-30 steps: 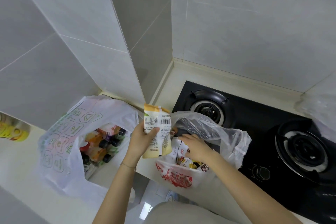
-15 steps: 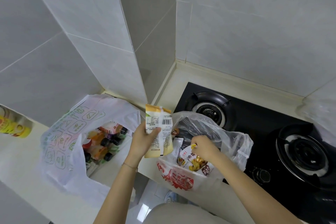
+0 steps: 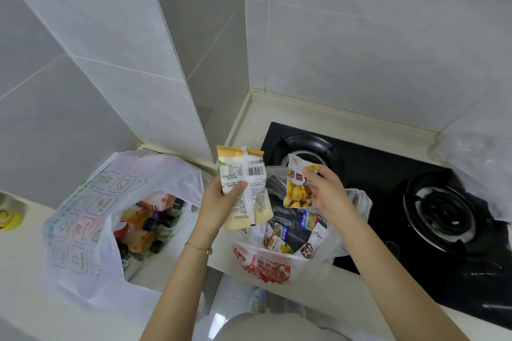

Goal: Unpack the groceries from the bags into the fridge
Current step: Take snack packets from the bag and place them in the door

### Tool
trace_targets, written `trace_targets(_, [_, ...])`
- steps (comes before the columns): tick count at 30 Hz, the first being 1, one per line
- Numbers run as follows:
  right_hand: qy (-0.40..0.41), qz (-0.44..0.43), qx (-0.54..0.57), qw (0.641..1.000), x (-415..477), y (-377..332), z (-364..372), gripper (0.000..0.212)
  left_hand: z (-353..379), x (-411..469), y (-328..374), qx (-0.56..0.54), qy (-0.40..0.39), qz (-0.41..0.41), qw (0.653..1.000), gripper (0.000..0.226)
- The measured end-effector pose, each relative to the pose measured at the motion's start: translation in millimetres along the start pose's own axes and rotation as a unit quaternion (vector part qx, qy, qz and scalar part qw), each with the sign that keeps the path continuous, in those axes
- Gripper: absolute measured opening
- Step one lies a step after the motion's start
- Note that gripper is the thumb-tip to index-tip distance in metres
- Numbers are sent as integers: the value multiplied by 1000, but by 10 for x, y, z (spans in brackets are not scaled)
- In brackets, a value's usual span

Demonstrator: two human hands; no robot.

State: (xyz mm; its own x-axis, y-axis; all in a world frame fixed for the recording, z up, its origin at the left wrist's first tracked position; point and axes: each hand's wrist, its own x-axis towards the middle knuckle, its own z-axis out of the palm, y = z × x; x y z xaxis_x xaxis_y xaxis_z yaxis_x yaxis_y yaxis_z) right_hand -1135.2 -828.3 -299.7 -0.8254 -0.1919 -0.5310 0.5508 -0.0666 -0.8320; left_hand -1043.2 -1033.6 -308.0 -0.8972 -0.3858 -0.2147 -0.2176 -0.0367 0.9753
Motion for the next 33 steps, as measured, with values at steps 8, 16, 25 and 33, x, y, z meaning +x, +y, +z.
trace_targets(8, [-155, 68, 100, 980, -252, 0, 174, 27, -105, -123, 23, -21, 1, -23, 999, 24])
trace_targets(16, [-202, 26, -4, 979, -397, 88, 98, 42, -40, -773, -57, -67, 120, -25, 990, 25])
trace_targets(25, [-368, 39, -79, 925, -1098, 320, 13, 32, 584, -2266, -315, -157, 330, -43, 930, 17])
trace_targets(33, [-564, 48, -162, 809, -2435, 756, 399, 32, 593, -3928, -503, -133, 534, -52, 834, 19])
